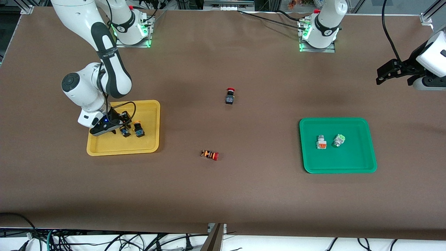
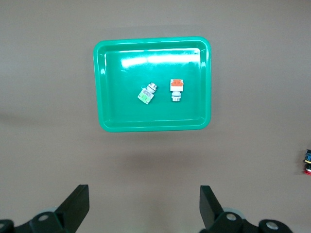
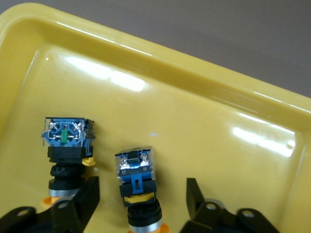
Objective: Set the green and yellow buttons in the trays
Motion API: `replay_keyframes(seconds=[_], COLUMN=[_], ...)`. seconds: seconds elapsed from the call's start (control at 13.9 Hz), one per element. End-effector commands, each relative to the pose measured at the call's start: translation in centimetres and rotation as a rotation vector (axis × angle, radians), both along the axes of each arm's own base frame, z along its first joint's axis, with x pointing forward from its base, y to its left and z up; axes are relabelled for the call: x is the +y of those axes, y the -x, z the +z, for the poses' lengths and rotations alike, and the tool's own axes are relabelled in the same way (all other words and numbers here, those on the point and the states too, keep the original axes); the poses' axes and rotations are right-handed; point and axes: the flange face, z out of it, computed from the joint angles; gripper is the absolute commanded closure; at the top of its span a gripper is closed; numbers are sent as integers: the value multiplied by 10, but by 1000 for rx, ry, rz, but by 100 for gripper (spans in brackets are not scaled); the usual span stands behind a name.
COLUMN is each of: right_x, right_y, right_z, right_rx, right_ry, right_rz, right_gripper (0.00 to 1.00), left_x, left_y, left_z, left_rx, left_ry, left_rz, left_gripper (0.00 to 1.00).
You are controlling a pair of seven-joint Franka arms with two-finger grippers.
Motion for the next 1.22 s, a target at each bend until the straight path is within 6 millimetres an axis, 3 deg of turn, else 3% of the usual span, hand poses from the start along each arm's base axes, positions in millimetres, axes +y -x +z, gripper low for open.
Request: replay_keyframes(seconds=[0.0,0.14,0.5,0.79,1.15], right_x=[-7,-26,-75,-61,-17], right_y=[-4,-16,-78,-112,-121], right_z=[17,31,115,179,254], right_rx=[-29,24,145,215,291], right_ry=[-32,-72,-84,-43,-57], right_rz=[-21,-30,17,-46,-195], right_gripper=[7,8,9,9,9], left_x=[-2,-2,-2,-2,-1], left_y=[-3,-3,-3,-3,-3], left_z=[5,5,5,5,5], left_rx=[8,8,8,8,8], left_ry=[-15,-15,-15,-15,-14], left_rz=[-16,-16,-16,-16,-15], left_gripper=[0,0,0,0,0])
